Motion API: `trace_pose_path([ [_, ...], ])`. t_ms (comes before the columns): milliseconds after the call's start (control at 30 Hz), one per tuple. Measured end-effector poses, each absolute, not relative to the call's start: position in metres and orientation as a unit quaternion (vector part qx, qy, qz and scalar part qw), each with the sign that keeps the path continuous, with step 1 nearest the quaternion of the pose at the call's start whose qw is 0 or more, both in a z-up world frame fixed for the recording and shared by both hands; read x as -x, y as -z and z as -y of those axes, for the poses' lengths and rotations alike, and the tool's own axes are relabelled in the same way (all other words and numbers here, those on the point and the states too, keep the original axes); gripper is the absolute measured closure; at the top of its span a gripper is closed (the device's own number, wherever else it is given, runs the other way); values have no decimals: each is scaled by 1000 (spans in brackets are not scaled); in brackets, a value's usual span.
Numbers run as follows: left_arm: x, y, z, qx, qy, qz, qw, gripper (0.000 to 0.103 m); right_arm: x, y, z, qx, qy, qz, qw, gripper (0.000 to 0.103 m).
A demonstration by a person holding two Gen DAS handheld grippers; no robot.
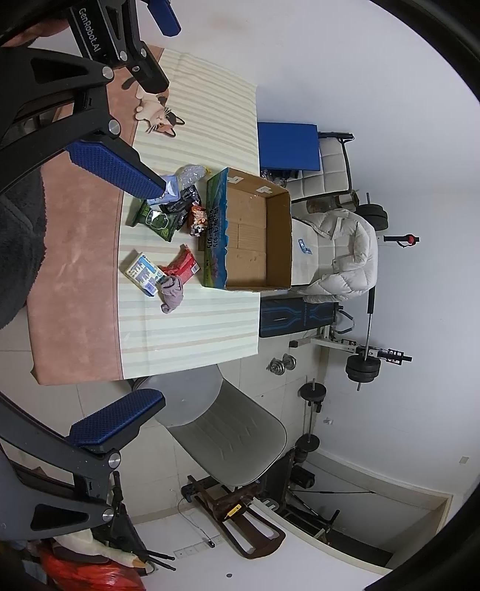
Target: Organize soft objects
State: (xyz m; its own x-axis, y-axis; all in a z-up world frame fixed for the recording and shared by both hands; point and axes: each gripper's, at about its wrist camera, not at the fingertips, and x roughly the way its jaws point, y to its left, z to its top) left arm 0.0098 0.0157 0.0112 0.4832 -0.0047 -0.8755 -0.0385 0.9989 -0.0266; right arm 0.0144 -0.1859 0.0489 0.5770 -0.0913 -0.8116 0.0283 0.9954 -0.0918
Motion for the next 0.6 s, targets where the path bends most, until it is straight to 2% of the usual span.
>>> trace_pose_path([
  [600, -10, -12, -15, 20, -12, -508, 861, 0, -11, -51, 185, 32, 32, -457, 888, 0],
])
